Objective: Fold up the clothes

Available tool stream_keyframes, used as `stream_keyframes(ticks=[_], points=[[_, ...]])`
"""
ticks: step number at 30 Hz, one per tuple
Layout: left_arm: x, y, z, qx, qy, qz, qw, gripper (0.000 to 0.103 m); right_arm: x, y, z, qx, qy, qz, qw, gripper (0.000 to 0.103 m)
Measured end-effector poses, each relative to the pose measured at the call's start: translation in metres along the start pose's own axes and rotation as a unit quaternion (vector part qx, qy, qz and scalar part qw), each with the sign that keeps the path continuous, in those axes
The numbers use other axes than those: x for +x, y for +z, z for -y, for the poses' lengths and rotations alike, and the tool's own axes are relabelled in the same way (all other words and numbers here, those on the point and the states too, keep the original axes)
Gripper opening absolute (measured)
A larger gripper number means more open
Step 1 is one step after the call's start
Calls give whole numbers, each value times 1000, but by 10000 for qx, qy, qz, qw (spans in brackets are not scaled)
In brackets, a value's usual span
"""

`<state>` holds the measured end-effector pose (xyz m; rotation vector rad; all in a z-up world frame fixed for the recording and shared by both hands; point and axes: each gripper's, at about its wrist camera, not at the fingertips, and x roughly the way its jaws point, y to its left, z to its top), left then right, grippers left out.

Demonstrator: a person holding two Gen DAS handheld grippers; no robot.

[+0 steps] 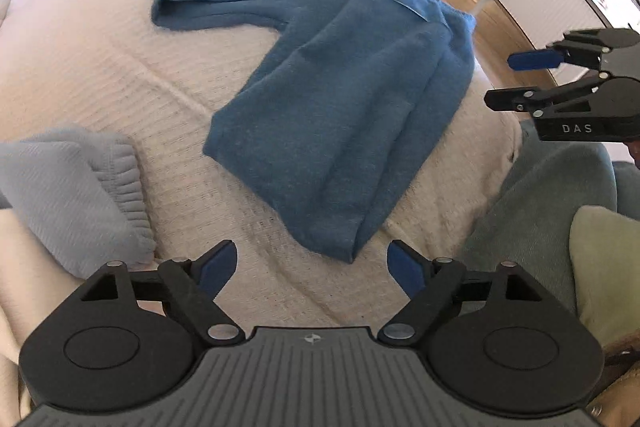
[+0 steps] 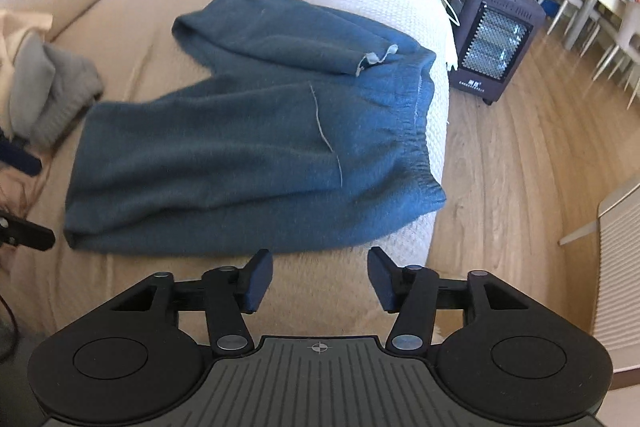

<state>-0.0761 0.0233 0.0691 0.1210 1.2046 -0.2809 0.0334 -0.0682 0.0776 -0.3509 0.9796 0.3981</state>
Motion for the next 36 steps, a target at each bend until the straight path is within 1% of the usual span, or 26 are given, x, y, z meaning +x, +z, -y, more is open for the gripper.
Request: stream_keyframes(ticks=[7,12,14,18,21,24,27,31,34,36], points=[[5,1,9,222,-78,-146,9996,84,1,-2,-4,-164,-78,-47,9998,56],[7,-4,4,76,-137,-257,9995,84,3,-3,-11,-425,-56,-108,9990,56],[8,-5,2,15,-153,-278,9995,86,3,-4,-15,-534,-39,-125,9985,56],[9,-6,2,0,-176,-337,9993,88,2,-5,-16,-566,-51,-93,9983,57],[12,-6,5,85,-215,-373,9990,88,0,-5,-14,-454,-21,-99,9989,57],[16,-5,7,107,-258,-423,9987,89,-3,-4,-12,-95,261,-43,9996,57],[19,-5,7,109,-269,-456,9985,89,-5,0,-16,39,385,43,9992,57],[18,-6,3,-44,-280,-402,9988,92,-1,1,-14,339,540,71,9979,58],[20,-7,-2,-218,-373,-441,9981,93,4,-3,-10,634,563,7,9964,58],[22,-7,-1,-226,-368,-485,9979,93,5,-6,-9,758,588,-16,9954,58]])
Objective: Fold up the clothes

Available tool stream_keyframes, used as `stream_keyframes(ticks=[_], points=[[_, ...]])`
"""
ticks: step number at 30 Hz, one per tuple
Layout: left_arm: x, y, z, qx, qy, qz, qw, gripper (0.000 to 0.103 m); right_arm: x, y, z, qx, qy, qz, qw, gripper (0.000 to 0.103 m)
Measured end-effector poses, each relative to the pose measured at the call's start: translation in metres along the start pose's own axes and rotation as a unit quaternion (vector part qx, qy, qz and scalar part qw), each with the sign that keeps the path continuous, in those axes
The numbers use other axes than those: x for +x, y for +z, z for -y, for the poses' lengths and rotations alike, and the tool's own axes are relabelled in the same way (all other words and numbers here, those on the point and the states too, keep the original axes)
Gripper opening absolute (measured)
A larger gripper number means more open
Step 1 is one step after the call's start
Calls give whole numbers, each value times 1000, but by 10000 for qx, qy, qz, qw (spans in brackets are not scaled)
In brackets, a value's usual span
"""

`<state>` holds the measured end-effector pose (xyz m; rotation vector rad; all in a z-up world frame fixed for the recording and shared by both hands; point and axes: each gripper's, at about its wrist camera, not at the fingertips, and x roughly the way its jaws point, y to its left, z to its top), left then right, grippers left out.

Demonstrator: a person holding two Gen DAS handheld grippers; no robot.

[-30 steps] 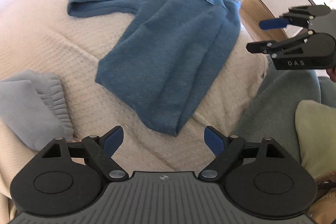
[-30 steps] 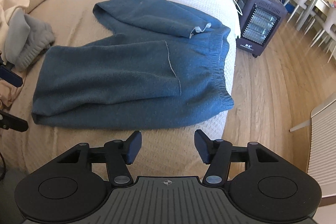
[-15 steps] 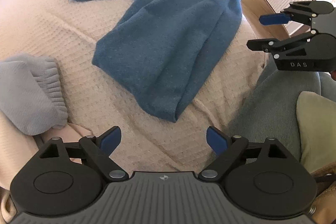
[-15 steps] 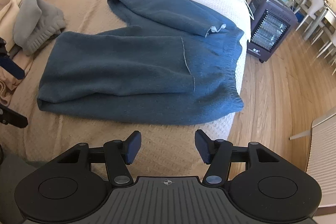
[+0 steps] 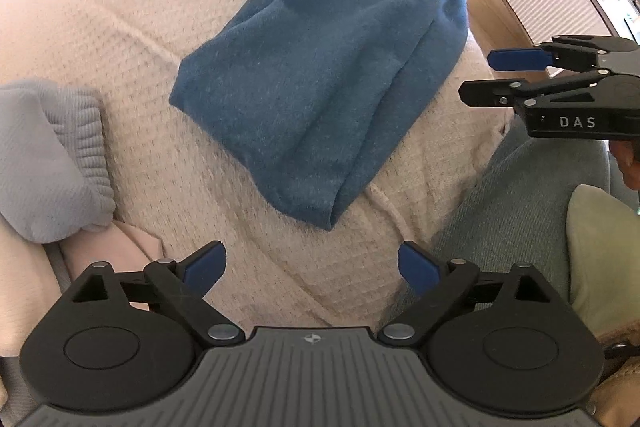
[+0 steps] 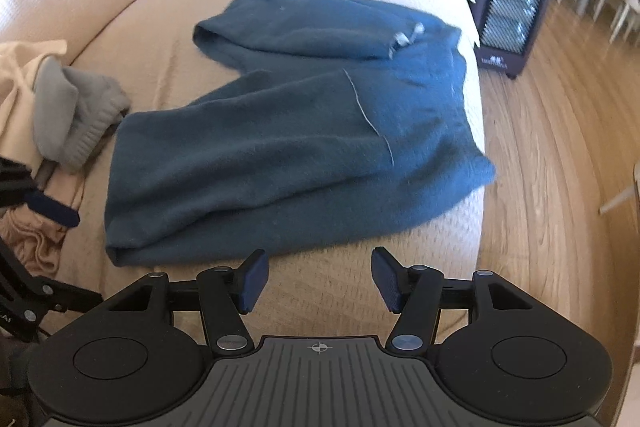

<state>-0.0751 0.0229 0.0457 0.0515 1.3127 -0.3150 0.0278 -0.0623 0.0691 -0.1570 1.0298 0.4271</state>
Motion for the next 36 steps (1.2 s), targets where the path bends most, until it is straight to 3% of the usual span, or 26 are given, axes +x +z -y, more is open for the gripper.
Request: stream_keyframes(ticks=[26,36], points=[[8,-1,7,52,-65,-120,9999,97,2,-8,2,196,-62,-65,9998,58],[8,-3,4,64,-93,-121,9999,97,2,-9,1,234,-117,-62,9996,63]])
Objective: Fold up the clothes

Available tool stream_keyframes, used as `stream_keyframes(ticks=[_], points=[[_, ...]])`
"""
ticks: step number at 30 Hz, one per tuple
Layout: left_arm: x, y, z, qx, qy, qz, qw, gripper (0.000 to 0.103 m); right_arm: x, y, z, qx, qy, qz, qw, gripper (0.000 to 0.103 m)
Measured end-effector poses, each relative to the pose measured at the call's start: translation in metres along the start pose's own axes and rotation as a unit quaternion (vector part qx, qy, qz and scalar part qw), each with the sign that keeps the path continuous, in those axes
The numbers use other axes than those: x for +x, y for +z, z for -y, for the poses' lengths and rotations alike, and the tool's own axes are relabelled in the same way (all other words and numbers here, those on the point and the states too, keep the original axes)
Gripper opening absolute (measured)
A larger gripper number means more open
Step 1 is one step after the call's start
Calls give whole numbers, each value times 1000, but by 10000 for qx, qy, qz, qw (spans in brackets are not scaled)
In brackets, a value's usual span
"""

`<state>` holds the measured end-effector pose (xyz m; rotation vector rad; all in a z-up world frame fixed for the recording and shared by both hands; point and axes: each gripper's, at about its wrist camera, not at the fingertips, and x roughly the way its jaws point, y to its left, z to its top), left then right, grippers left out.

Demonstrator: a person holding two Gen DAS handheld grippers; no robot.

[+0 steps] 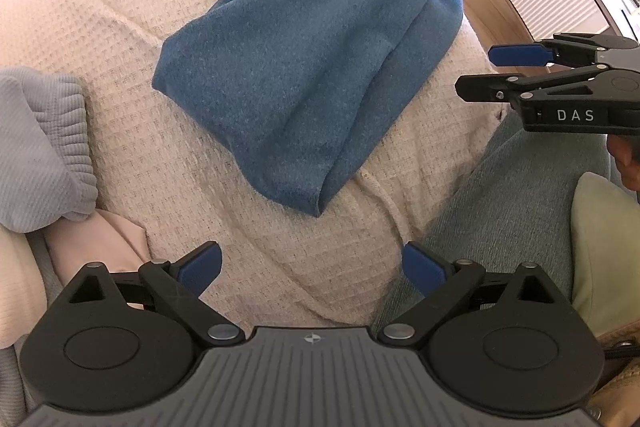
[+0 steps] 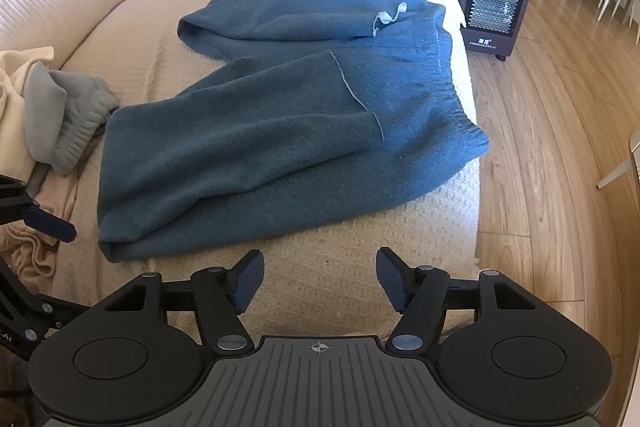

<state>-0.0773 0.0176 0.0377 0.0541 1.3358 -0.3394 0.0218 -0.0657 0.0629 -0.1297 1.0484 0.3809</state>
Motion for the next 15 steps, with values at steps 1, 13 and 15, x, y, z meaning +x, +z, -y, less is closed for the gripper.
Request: stream_keyframes(ticks=[1,13,15], points=[[0,0,0,-1,-3,0,10000,97,0,0,0,-1,-4,1,10000,63],[3,-2,0,-21,-36,-34,10000,97,3,0,-2,-7,-56,-59,10000,63],[3,-1,0,-18,-37,-33,10000,97,3,0,-3,-7,-62,-68,10000,63]])
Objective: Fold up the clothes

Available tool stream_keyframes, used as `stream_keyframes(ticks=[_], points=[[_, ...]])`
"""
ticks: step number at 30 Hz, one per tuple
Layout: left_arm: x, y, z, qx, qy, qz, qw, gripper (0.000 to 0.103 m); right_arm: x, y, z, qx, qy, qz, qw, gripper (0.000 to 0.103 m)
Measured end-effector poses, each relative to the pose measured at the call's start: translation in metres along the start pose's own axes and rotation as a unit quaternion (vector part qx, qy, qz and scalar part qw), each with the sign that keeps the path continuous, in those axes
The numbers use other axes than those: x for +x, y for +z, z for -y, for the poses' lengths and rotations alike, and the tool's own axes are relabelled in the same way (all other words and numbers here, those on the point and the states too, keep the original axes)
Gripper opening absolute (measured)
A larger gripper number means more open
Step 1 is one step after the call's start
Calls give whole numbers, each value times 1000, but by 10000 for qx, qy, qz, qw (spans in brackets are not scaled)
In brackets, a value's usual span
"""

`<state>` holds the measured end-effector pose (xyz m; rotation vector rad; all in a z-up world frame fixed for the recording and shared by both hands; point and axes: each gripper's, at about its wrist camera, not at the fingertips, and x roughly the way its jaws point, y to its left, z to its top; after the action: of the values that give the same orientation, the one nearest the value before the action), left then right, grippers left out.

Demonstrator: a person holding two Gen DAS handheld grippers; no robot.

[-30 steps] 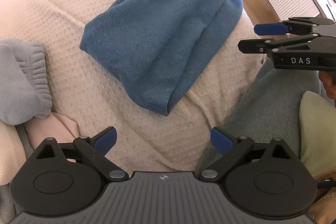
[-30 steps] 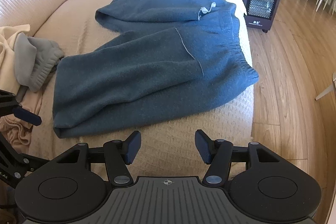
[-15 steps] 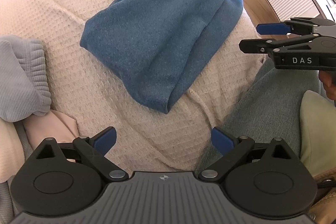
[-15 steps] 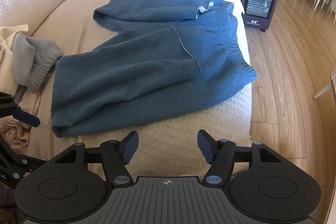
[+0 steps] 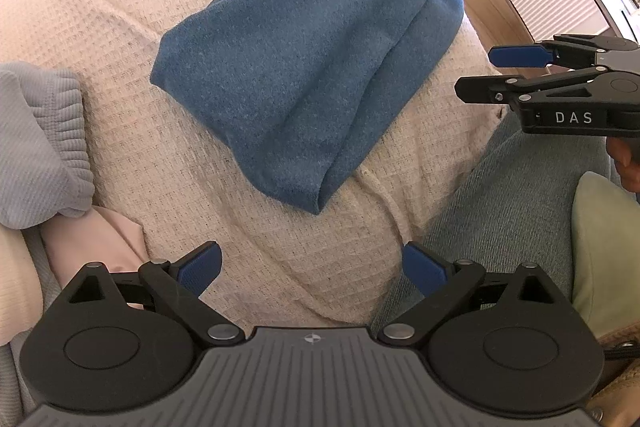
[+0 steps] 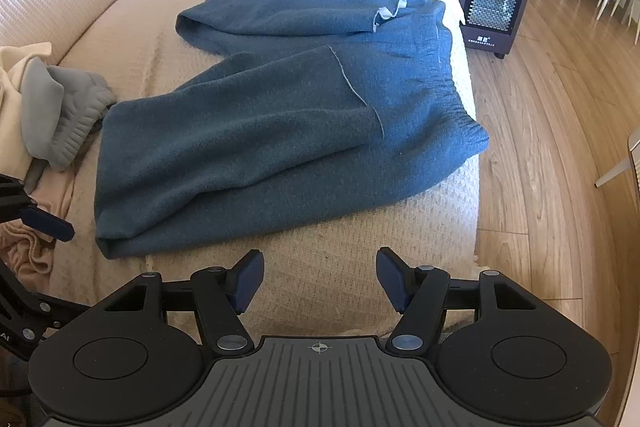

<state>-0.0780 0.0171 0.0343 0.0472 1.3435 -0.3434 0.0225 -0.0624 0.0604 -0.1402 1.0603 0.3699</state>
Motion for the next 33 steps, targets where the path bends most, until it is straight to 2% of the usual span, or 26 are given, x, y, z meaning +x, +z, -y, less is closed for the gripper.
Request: stream_keyframes(ticks=[27,30,33], points=[[-7,0,2,-59,22,96,9999,98,-1,1,-1,26,-39,19,10000,65],[-13,-3,0,-109,41,245,9996,98,-6,2,5,184,-50,141,9997,65],[-19,-4,-6,-200,-8,394,9990,99,-12,2,22,605,168,278,9976,65]])
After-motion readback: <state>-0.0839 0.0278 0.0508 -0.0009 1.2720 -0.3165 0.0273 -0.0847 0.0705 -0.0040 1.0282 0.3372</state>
